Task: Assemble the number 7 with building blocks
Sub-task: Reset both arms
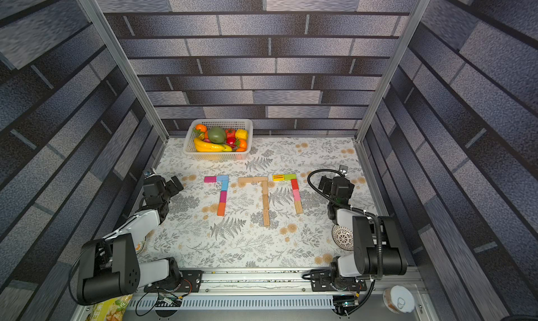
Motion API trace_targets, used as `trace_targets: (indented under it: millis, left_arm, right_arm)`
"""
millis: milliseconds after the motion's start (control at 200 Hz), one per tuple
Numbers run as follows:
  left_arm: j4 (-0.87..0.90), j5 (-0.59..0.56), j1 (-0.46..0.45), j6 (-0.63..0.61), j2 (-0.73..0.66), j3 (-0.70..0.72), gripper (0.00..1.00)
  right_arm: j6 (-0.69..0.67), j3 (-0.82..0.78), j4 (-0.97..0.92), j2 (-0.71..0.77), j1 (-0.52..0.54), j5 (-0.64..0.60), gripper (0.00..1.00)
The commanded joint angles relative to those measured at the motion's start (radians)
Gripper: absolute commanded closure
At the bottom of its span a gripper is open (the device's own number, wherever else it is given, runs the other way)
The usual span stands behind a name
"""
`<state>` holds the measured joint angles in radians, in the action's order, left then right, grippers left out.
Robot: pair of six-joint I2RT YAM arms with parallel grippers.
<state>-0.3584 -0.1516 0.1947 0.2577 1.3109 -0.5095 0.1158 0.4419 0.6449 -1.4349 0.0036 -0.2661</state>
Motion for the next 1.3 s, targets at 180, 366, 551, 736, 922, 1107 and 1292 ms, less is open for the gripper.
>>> trace_targets:
  millis: [180,366,551,736,922,1107,1292]
  left_arm:
    - [-0.255,0.035,-0.102,-0.142,0.16,0.001,0.0]
    - [-0.396,0.057,-0.142,-0.2,0.178,0.073,0.0]
    - [-0.541,0.02,-0.128,-0.172,0.244,0.118,0.0]
    - [-0.515,0.017,-0.127,-0.163,0.24,0.108,0.0]
    - [-0.511,0.001,-0.141,-0.176,0.241,0.105,0.0]
    - [-0.51,-0.011,-0.152,-0.187,0.243,0.102,0.0]
    - [-0.511,-0.013,-0.152,-0.188,0.244,0.102,0.0]
  right_arm:
    - [0.014,0.037,-0.031,-0.019,-0.007,0.011,0.0]
    - [0.004,0.067,-0.068,-0.036,-0.009,0.036,0.0]
    - [-0.009,0.101,-0.123,-0.05,-0.01,0.076,0.0]
    - [0.003,0.11,-0.155,-0.044,-0.008,0.079,0.0]
    - [-0.004,0.096,-0.125,-0.039,-0.009,0.075,0.0]
    - [-0.014,0.074,-0.063,-0.049,-0.008,0.075,0.0]
    - [-0.033,-0.013,0.068,-0.017,-0.005,0.108,0.0]
